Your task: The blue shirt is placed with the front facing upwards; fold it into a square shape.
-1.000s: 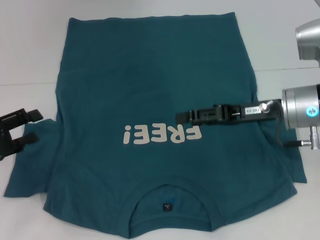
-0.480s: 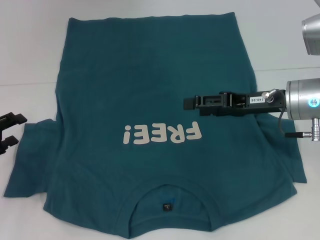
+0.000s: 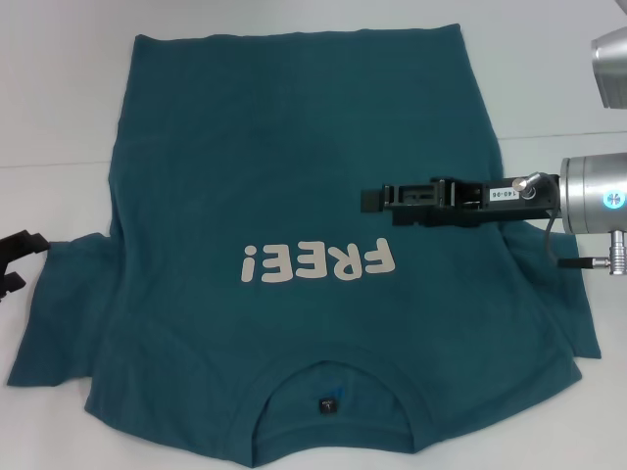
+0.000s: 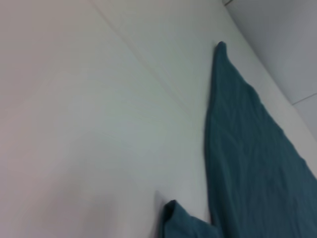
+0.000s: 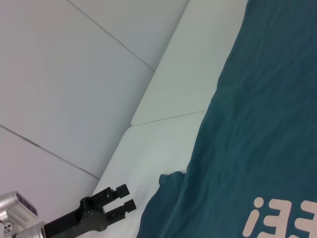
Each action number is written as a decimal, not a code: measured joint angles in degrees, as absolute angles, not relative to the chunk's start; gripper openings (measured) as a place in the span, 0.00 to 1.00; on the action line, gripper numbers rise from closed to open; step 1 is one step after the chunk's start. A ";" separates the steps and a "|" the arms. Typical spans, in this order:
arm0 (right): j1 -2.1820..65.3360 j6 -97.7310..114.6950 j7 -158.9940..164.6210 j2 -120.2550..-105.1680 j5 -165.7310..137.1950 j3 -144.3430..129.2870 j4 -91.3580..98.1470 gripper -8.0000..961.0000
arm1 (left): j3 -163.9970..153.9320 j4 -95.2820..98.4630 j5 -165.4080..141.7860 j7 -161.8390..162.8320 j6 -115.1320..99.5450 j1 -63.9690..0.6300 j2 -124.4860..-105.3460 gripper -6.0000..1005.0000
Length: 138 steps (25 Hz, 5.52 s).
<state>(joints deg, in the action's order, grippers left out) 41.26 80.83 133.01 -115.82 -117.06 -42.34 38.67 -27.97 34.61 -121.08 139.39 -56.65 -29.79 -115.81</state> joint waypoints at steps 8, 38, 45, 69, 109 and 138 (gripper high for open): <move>40.89 80.50 133.00 -115.75 -117.07 -41.33 38.67 0.95 | -27.94 32.59 -121.87 139.38 -53.95 -30.30 -115.62 0.75; 40.69 79.93 132.40 -115.66 -117.07 -41.30 38.13 0.95 | -30.26 31.72 -124.19 139.39 -51.85 -30.84 -115.66 0.75; 40.69 79.84 132.32 -115.66 -117.07 -41.13 38.14 0.95 | -31.46 31.50 -124.20 139.41 -52.36 -30.95 -115.78 0.75; 40.12 80.12 132.27 -115.49 -116.97 -38.61 37.97 0.95 | -31.16 31.46 -124.63 141.69 -56.00 -31.76 -115.31 0.35; 39.99 80.27 132.27 -115.64 -116.99 -38.81 37.79 0.95 | -29.45 45.87 -139.45 153.25 -72.28 -37.00 -110.74 0.02; 39.23 79.14 130.12 -115.84 -116.99 -37.59 37.70 0.95 | -35.99 50.51 -155.47 166.61 -76.83 -48.22 -111.68 0.02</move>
